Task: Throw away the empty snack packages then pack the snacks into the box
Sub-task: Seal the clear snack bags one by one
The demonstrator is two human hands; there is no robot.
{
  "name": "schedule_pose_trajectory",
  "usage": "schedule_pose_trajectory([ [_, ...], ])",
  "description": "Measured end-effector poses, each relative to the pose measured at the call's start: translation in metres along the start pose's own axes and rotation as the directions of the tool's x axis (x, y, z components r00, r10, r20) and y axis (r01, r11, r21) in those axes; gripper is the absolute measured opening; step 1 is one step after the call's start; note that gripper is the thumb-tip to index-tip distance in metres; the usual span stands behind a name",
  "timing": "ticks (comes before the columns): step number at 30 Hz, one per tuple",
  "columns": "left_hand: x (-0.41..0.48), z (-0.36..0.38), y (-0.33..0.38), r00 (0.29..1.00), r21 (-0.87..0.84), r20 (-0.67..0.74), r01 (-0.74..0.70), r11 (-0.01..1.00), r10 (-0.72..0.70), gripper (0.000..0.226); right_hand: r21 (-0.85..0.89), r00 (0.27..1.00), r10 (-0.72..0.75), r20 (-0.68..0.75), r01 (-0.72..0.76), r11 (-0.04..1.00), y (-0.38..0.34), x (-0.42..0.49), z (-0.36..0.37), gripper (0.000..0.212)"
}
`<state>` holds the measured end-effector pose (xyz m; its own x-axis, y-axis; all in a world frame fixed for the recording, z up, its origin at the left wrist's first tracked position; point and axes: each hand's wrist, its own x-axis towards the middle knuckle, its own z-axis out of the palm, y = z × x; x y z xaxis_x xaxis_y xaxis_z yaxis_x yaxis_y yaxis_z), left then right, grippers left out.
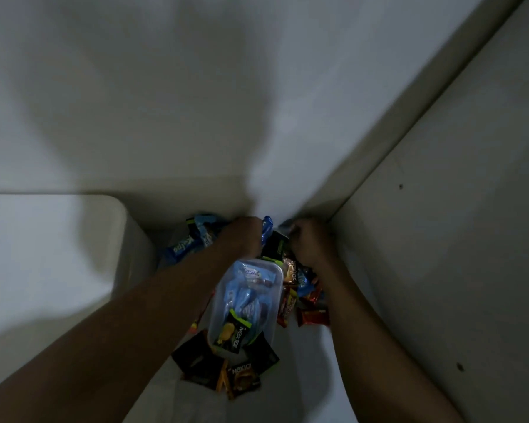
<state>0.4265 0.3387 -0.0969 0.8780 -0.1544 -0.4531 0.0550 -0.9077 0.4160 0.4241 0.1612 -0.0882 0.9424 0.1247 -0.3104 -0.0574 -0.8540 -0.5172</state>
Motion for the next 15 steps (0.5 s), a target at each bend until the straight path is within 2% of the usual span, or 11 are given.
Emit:
schedule_pose_trajectory([
  [2, -0.004, -0.004, -0.001, 1.0, -0.044, -0.005, -0.013, 0.999, 0.013, 0.026, 0.109, 0.999, -0.022, -0.045, 0.027, 0.994, -0.01, -0.008, -0.01, 0.018],
  [4, -0.01, -0.011, -0.001, 0.999, -0.095, -0.03, -0.035, 0.995, 0.032, 0.03, 0.129, 0.995, -0.041, -0.091, 0.053, 0.99, -0.018, -0.014, -0.019, 0.024],
  [8, -0.028, -0.024, 0.0, 0.993, -0.217, -0.09, -0.088, 0.972, 0.07, 0.039, 0.332, 0.991, -0.099, -0.085, 0.122, 0.935, -0.039, -0.024, -0.042, 0.037],
  [11, -0.049, -0.031, 0.0, 0.977, -0.301, -0.153, -0.191, 0.934, 0.151, 0.059, 0.33, 0.97, -0.215, -0.115, 0.241, 0.913, -0.057, -0.036, -0.066, 0.038],
  [13, -0.066, -0.04, 0.007, 0.96, -0.328, -0.2, -0.255, 0.909, 0.197, 0.082, 0.31, 0.96, -0.266, -0.089, 0.281, 0.908, -0.068, -0.047, -0.08, 0.035],
  [15, -0.086, -0.056, 0.022, 0.967, -0.382, -0.198, -0.226, 0.896, 0.159, 0.102, 0.294, 0.949, -0.309, -0.063, 0.313, 0.903, -0.079, -0.057, -0.094, 0.038],
])
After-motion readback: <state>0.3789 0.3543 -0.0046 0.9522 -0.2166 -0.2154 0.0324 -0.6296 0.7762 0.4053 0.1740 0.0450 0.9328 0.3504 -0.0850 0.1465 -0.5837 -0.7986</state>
